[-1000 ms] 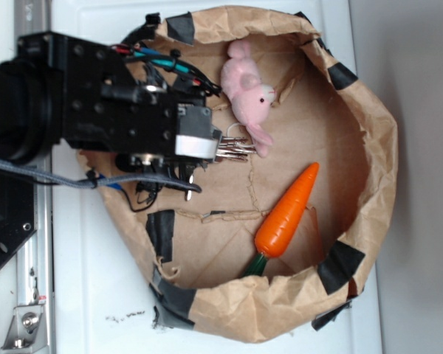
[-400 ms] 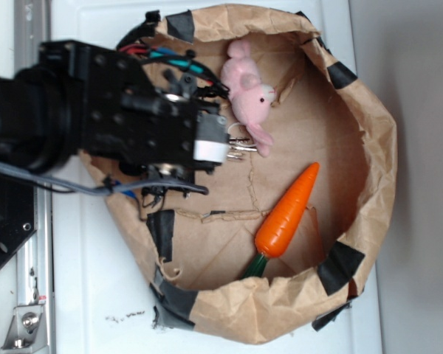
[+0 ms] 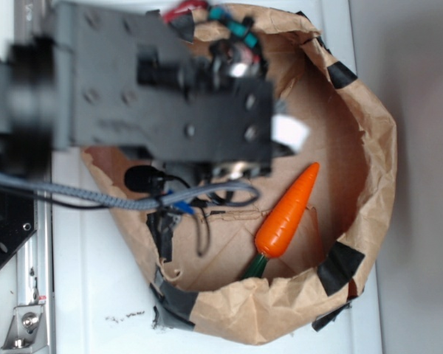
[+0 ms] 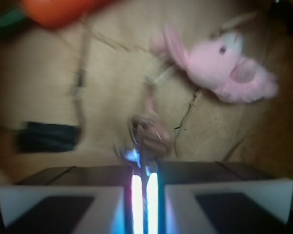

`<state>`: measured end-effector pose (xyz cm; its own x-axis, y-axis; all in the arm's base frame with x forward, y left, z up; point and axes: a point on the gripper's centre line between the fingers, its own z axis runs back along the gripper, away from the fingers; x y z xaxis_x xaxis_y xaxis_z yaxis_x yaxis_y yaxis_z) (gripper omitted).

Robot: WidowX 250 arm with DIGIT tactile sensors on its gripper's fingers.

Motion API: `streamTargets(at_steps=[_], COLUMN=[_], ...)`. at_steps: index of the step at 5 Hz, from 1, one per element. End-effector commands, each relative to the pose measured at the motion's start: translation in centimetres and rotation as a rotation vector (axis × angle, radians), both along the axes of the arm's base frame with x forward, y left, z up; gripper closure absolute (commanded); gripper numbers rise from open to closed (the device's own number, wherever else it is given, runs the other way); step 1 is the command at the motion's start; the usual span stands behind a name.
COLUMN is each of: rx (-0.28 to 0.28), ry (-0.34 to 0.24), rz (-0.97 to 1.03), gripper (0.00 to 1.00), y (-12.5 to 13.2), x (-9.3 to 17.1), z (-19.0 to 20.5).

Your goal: Grab the silver keys.

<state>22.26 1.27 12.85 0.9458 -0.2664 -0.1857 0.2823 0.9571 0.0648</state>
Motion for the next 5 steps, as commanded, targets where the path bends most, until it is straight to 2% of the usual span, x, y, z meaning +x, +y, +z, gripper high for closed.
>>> streamTargets(at_steps=[1,2,4,5], rx=[-0.069,-0.077,-0.133,-0.135], ry=[-0.139,-0.152,-0.164,-0.162], rz=[-0.007,-0.002,0.031,0.042], gripper=[1.00,1.00,1.00,1.00], y=[0.2,-0.2,-0.7,-1.0], x=[0.4,0.5,1.7,2.0], z=[2.7,2.2,1.8,1.6])
